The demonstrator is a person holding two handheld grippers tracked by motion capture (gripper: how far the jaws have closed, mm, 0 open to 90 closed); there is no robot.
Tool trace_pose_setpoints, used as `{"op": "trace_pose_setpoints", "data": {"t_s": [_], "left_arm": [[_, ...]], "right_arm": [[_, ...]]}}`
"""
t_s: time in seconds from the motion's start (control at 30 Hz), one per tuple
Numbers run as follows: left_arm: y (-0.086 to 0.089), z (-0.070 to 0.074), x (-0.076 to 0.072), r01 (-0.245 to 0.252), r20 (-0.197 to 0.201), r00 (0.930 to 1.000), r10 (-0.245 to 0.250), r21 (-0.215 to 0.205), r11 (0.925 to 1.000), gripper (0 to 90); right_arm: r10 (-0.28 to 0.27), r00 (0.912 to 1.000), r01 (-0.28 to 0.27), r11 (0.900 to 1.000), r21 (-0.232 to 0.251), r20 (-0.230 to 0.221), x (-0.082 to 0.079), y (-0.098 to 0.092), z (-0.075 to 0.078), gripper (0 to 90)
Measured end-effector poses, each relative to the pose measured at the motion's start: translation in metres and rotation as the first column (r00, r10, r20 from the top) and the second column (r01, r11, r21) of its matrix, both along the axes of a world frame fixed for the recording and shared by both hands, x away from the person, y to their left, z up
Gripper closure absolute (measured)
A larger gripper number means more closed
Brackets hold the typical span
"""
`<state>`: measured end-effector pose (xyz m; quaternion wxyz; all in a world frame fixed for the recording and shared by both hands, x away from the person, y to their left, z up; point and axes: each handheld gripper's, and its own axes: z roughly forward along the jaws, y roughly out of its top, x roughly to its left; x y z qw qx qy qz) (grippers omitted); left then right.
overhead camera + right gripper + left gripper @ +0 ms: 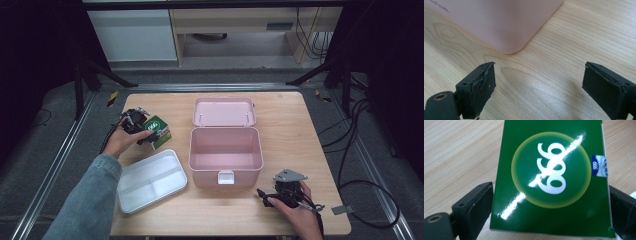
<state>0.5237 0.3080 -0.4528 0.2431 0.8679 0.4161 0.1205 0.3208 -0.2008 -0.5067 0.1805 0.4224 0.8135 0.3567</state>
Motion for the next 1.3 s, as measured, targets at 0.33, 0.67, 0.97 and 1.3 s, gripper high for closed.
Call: {"op": "trace_pose_setpoints", "data": {"t_s": [0.33, 0.67, 0.97, 1.3], "left_arm": [[-0.005, -0.001, 0.003, 0.005, -0.003, 1.0, -0.005, -0.002, 1.0, 12.8], [-0.004, 0.004, 0.001, 0.021, -0.01, 0.9997, -0.021, -0.02, 0.9996, 16.1], [-0.01, 0.036, -0.011, 0.054, 0.05, 0.9973, -0.054, -0.016, 0.9984, 16.1], [-0.02, 0.072, -0.029, 0.069, 0.106, 0.992, -0.069, 0.0, 0.9976, 16.1]], "right_arm": [[-0.003, 1.0, 0.003, 1.0, -0.002, -0.002, 0.0, 0.0, 0.0, 11.7], [-0.003, 1.0, 0.003, 1.0, -0.002, 0.004, 0.0, -0.001, 0.0, 12.5], [-0.007, 1.0, 0.007, 1.0, -0.002, 0.005, 0.0, 0.0, 0.001, 12.7], [-0.001, 0.9999, 0.001, 1.0, -0.004, 0.013, -0.002, -0.002, 0.001, 13.2]]}}
